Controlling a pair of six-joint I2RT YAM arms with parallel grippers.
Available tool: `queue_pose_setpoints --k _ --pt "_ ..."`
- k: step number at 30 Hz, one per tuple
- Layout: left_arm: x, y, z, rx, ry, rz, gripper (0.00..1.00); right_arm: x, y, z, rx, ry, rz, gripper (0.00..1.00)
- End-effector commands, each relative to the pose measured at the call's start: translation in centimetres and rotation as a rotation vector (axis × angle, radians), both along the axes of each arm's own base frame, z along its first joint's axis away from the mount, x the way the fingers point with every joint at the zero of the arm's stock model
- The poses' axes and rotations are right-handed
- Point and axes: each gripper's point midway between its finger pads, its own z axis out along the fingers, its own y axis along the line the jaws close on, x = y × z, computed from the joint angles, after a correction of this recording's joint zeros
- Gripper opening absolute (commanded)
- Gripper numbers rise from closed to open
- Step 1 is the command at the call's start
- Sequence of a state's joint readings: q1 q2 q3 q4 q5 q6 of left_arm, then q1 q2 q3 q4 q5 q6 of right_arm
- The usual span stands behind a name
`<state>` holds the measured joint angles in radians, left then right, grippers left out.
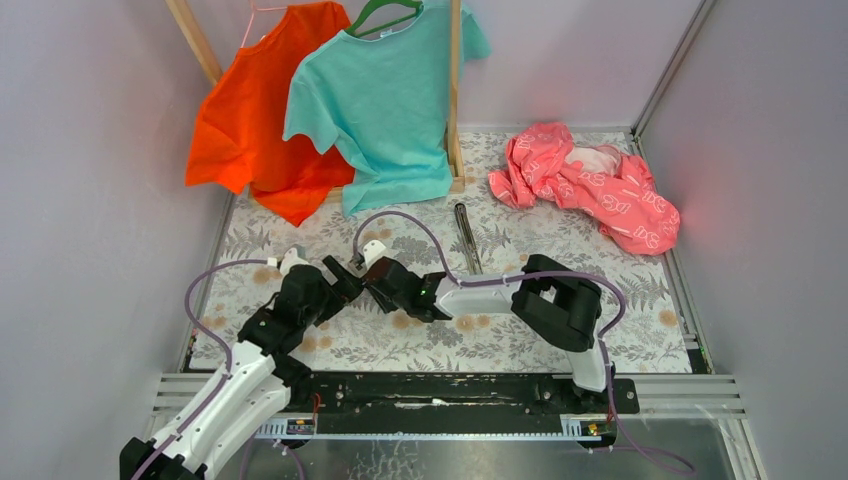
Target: Load the staples into the stapler
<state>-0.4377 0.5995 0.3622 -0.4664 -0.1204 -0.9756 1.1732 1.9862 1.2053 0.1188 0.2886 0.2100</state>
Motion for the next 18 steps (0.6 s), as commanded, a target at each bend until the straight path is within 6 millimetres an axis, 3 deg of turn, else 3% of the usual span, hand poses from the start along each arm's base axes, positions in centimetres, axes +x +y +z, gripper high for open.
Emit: queue_pose_setpoints --k 1,4,11,14,18 --pt "0.6 0.1 1.9 -0.013 -0.056 0.015 1.00 -1.9 -1.3 -4.0 -0.105 0.104 0.020 0.14" --pt "0.6 0.3 2.5 -0.018 -0.069 0.027 1.00 -1.1 0.5 -2.0 -0.053 0.079 0.025 0.17" --pt "0.7 1.0 4.3 0.003 -0.100 0.052 1.00 0.6 4.2 2.6 0.034 0.019 0.042 0.43" --pt "0.5 1.3 4.7 0.003 -0.108 0.061 1.00 0.8 4.3 4.2 0.057 0.001 0.036 0.53" --pt "0.5 1.2 5.8 -0.010 -0.137 0.052 1.00 0.7 2.7 5.9 0.062 -0.017 0.009 0.62"
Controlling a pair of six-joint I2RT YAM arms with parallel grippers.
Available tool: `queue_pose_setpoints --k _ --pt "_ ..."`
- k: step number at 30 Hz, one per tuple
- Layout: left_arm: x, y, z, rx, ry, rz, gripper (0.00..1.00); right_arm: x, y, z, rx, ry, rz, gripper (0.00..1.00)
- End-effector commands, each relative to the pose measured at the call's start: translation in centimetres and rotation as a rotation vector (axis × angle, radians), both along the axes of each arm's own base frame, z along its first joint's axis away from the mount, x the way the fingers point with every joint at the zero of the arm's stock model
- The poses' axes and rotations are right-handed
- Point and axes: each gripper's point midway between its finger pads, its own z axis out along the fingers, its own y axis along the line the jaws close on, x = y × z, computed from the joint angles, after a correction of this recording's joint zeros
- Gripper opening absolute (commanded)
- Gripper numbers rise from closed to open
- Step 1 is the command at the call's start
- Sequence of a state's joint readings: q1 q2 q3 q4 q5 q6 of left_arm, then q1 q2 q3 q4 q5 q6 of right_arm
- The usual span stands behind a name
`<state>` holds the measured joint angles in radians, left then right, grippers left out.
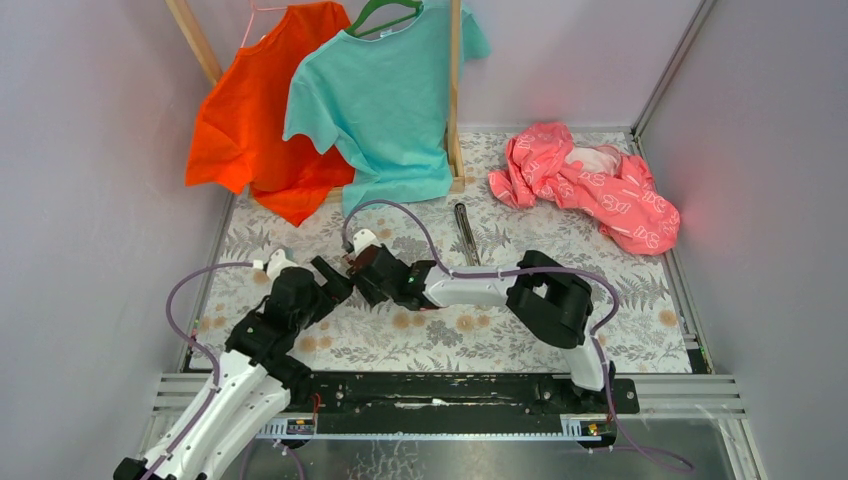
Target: Load the staples into the stapler
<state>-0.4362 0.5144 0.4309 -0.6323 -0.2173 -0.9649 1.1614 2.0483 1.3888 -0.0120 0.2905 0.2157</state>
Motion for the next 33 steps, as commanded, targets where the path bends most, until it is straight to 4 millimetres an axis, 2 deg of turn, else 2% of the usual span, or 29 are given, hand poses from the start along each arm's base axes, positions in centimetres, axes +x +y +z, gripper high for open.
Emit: queue_pose_setpoints --k 1,7,10,11,12,16,19,24,33 --pt "1.3 -1.2 4.4 -0.077 -0.127 -0.026 1.00 -0.9 -0.2 4.4 0.063 -0.033 0.014 0.64" --pt "1.7 -2.2 5.9 -0.081 -0.148 -0.090 1.00 0.2 -7.6 5.1 -0.024 -0.084 -0.136 0.66" --pt "1.8 -3.6 6.4 -0.116 -0.160 -0.157 1.00 0.9 -11.8 4.9 -0.045 -0.067 -0.227 0.66" --pt "1.8 -4.1 6.5 -0.128 -0.162 -0.176 1.00 1.2 -13.3 5.9 -0.027 -0.073 -0.262 0.66" --pt "1.9 -4.5 6.6 -0.140 -0.164 -0.194 1.00 1.4 -14.6 5.5 -0.042 -0.065 -0.288 0.66" --pt "2.3 -6.1 6.7 -0.170 -0.153 -0.265 1.00 2.4 -19.5 5.9 -0.059 -0.074 -0.407 0.66" --pt "2.6 -7.2 6.7 -0.190 -0.144 -0.313 1.00 3.0 -22.3 5.3 -0.068 -0.060 -0.475 0.66" --pt "3.1 -8.8 6.4 -0.235 -0.124 -0.361 1.00 4.2 -24.6 4.0 -0.070 -0.028 -0.541 0.64" --pt "4.3 -10.6 6.3 -0.274 -0.118 -0.394 1.00 4.8 -24.7 0.3 -0.089 0.062 -0.540 0.57"
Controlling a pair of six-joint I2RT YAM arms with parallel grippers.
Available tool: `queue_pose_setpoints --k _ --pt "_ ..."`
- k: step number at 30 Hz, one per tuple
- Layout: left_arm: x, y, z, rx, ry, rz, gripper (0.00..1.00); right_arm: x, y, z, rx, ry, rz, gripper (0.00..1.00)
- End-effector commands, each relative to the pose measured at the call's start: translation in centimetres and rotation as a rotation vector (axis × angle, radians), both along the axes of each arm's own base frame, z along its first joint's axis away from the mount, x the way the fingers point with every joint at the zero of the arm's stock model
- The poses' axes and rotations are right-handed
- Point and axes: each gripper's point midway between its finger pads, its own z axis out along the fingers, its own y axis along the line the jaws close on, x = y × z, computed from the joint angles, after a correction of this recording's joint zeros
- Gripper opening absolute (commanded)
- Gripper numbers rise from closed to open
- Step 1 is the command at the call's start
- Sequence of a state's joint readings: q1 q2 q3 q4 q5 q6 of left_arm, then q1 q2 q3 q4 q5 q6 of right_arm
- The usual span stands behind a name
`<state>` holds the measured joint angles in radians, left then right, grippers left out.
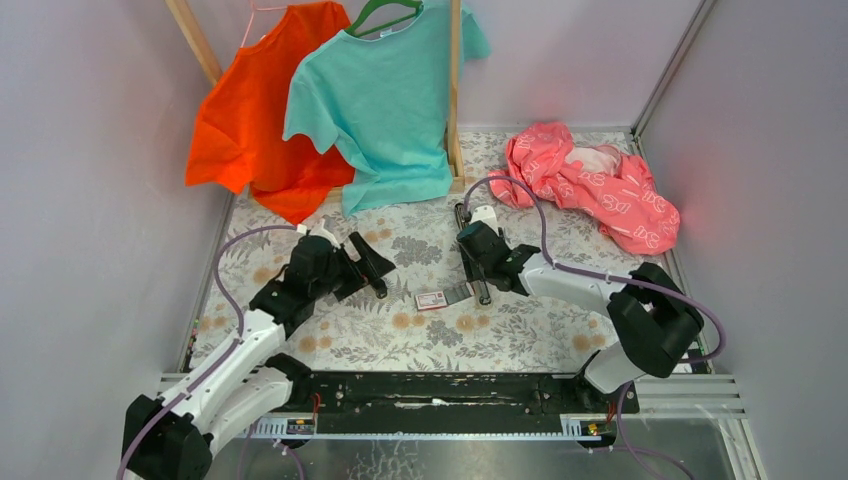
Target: Load the staples into the stapler
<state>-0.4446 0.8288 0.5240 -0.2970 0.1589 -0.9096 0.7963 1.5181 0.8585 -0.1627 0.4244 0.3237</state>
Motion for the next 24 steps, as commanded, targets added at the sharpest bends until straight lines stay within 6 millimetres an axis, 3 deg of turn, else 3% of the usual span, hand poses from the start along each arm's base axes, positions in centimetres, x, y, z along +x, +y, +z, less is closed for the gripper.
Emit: queue_pose_setpoints --k 1,8,13,20,24 --pt "1.5 -2.0 2.7 -0.076 -0.083 -0.049 1.00 0.4 0.3 -1.5 0.027 0.026 -0.013 0.55" --pt "2.5 -3.5 2.2 -0.088 -0.073 -0.071 1.00 0.0 0.4 -2.9 0.016 0.063 0.006 0.50" --pt "3.7 -4.6 2.1 -0.090 -0.067 -0.080 1.00 -0.6 1.0 -3.9 0.019 0.108 0.053 0.33" --pt "5.3 -5.9 1.0 -0.120 -0.027 -0.071 1.00 -1.5 3.3 -3.1 0.121 0.113 0.194 0.15" --pt "6.1 -6.2 0.1 -0.152 -0.010 -0.031 1.00 -1.6 4.5 -2.5 0.160 0.100 0.266 0.10"
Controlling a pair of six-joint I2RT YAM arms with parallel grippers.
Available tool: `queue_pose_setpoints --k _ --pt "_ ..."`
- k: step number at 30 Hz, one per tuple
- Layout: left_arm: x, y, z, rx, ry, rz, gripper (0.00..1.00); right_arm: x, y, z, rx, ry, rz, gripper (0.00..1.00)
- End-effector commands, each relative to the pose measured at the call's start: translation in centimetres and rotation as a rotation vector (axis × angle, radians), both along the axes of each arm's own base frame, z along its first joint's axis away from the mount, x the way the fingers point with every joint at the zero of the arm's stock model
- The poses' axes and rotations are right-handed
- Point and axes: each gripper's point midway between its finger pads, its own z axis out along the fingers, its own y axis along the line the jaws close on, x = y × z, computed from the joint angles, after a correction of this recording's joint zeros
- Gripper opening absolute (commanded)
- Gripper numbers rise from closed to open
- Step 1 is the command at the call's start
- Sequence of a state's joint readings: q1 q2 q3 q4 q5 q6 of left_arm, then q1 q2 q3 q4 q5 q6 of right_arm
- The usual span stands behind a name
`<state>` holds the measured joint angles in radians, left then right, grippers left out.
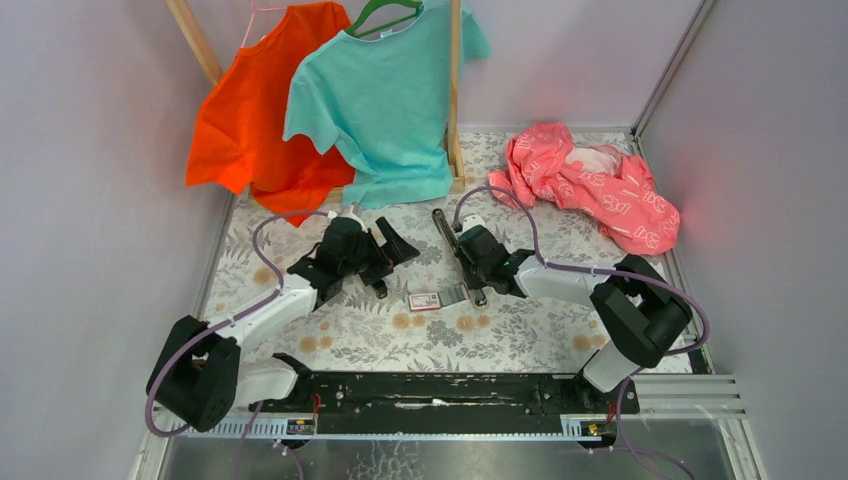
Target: Load the staples into the stapler
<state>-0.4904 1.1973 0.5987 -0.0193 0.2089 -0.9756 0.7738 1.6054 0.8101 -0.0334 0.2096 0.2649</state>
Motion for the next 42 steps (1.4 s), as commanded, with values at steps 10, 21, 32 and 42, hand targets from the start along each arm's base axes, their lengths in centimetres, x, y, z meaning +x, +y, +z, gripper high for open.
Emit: queue_pose_setpoints --k 10,21,32,42 --pt "5.1 -3.0 -0.2 -0.122 -0.017 0.076 0.98 0.8 5.2 2.2 0.121 -0.055 0.273 0.05" --pt "7.1 -4.2 -4.7 -0.147 0.062 0.114 0.81 1.0 7.4 2.2 0.165 -0.095 0.420 0.01" --pt "8.3 -3.7 -6.6 -0.166 0.022 0.184 0.59 1.1 7.9 1.8 0.165 -0.103 0.459 0.01" --pt "10.3 -1.6 -3.2 -0.036 -0.219 0.210 0.57 0.9 8.0 1.1 0.159 -0.083 0.471 0.01"
